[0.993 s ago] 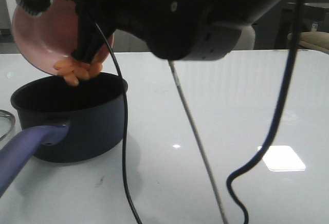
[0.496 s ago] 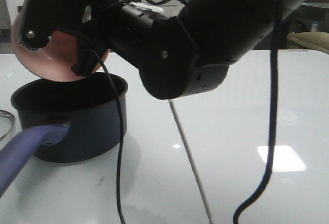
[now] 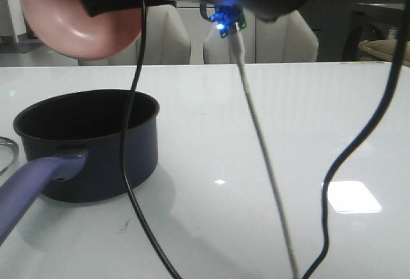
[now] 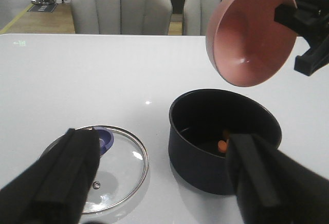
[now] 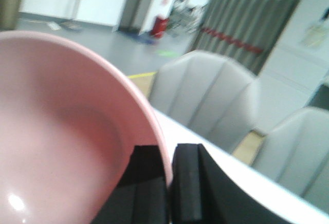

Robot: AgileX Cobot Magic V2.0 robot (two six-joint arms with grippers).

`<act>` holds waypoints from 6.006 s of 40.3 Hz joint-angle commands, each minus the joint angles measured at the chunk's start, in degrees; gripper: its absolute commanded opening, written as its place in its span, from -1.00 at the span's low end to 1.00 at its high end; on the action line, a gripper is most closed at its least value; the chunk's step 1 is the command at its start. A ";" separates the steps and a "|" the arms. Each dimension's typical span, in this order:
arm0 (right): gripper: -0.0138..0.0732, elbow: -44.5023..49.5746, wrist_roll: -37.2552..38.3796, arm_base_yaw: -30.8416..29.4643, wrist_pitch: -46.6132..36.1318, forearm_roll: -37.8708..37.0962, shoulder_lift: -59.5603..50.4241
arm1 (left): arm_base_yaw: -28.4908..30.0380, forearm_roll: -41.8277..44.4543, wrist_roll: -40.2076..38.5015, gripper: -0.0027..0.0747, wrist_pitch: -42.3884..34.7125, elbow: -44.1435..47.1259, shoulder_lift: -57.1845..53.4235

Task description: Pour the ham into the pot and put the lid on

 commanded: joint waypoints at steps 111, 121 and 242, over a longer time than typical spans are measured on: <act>0.40 0.59 18.10 -40.15 71.26 -8.61 -32.03 | -0.54 -0.10 0.00 0.50 -5.06 -1.63 0.61; 0.40 17.79 18.10 -37.86 51.24 -5.78 -47.63 | -0.54 -0.10 0.00 0.50 -5.06 -1.63 0.61; -0.32 52.61 18.05 -28.35 30.37 -5.78 -76.16 | 17.27 -8.19 2.01 0.73 23.17 -53.53 91.89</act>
